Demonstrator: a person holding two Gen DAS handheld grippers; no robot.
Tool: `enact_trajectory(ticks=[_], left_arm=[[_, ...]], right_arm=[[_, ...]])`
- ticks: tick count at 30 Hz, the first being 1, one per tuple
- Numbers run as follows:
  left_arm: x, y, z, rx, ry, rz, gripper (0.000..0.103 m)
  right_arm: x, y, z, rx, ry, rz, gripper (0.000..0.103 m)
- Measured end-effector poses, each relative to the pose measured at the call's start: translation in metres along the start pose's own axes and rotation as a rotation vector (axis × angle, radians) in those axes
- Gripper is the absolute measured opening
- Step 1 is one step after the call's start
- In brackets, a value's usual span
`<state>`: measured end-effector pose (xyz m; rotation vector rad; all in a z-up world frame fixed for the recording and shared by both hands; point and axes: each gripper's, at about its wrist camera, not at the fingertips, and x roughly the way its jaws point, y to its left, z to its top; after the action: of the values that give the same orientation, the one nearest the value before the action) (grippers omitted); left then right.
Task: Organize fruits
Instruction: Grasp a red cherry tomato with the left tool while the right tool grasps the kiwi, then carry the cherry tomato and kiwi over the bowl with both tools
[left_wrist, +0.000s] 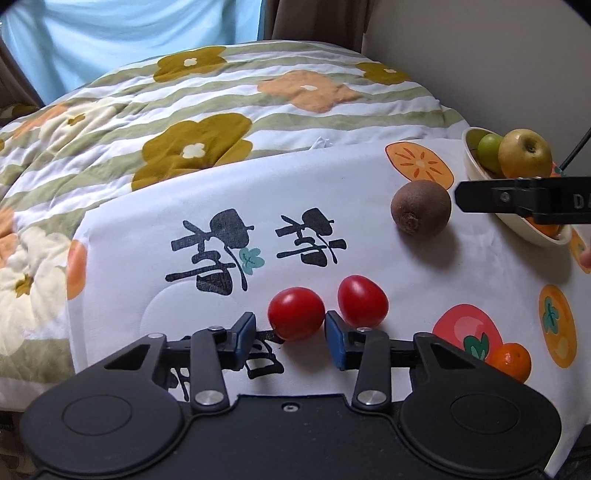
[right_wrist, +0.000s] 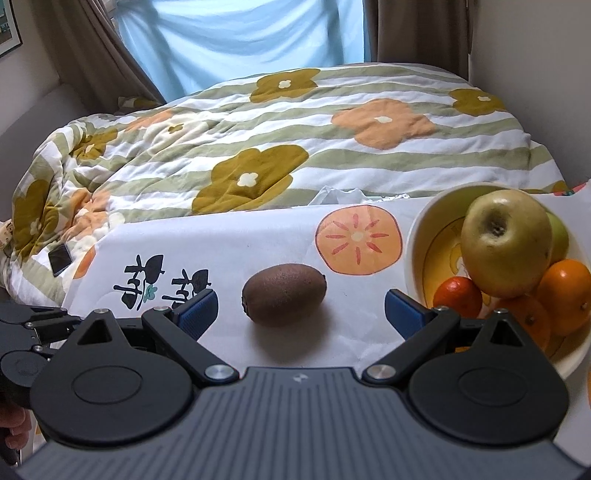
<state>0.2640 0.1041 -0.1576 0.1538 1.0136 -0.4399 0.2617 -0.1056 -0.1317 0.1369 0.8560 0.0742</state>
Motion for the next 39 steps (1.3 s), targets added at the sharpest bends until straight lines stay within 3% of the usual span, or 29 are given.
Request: enact_trajectory(ticks=[5, 30, 36, 39], left_arm=[[0.000, 0.000, 0.001, 0.004, -0.005, -0.019, 0.037], [-0.018, 0.013, -0.016, -0.059, -0.021, 0.042, 0.036], [-0.032, 0.006, -0.023, -0.073, -0.040, 0.056, 0.036], [-0.039, 0.001, -0.026, -0.084, -0.051, 0.068, 0.036]], right_arm=[[0.013, 0.004, 0.004, -0.021, 0.014, 0.010, 0.103], [0.052, 0.012, 0.003, -0.099, 0.084, 0.019, 0.103], [0.058, 0.013, 0.002, -0.124, 0.100, 0.041, 0.082], [0.054, 0.013, 0.000, -0.123, 0.084, 0.032, 0.081]])
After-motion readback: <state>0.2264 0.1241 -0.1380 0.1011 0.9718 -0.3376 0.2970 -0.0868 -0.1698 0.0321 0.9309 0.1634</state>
